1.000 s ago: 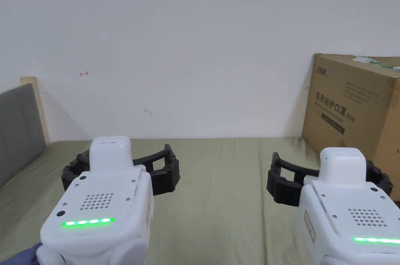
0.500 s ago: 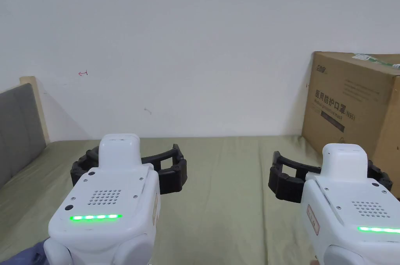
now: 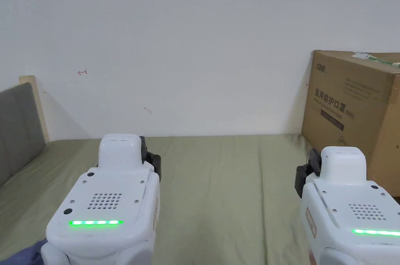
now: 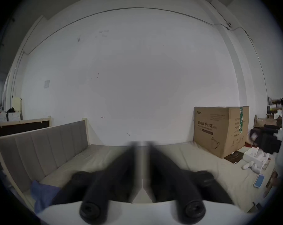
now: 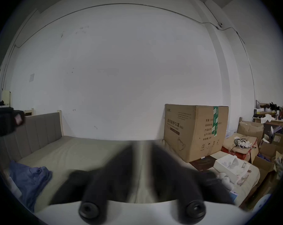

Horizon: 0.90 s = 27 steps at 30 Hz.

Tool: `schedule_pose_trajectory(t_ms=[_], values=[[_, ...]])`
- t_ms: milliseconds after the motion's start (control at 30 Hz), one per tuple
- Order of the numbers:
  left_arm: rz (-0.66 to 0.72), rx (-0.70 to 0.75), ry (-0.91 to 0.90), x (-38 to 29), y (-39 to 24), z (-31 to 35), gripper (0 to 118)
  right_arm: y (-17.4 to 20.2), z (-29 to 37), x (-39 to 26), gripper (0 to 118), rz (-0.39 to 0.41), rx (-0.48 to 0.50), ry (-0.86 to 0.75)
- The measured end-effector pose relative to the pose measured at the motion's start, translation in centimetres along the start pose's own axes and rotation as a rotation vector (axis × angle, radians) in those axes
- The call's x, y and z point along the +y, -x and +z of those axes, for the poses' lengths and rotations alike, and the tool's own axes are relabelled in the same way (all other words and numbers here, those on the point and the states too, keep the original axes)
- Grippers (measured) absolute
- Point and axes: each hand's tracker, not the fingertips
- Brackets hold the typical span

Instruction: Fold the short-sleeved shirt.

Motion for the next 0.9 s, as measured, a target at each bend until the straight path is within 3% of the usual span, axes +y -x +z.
schedule_pose_trajectory(t_ms=[100,467,567,700,800,900], values=[[0.081,-0.087,0.026,0.3,0.5,0.2,0,-0.8,0.1,-0.4,0,-0.042,0.029,0.008],[0.068,-0.075,0.066,-0.5,0.7,0.2,0,-1.0,0.4,-0.6,0,-0.063,-0.005,0.002],[0.062,-0.04,0.105,-0.9,3.9,1.4,0,1.5,-0.3,-1.1,0,-0.102,0.08,0.036],[0.03,0.151,0.113,-1.6,11.1,4.6,0,8.0,-1.1,-1.4,0,-0.095,0.25,0.091],[0.046,0.327,0.138,-2.2,16.6,7.8,0,14.2,-0.3,-0.8,0,0.006,0.39,0.052],[0.089,0.441,0.168,-2.8,20.6,10.7,0,18.3,0.7,0.1,0,-0.02,0.539,0.035]])
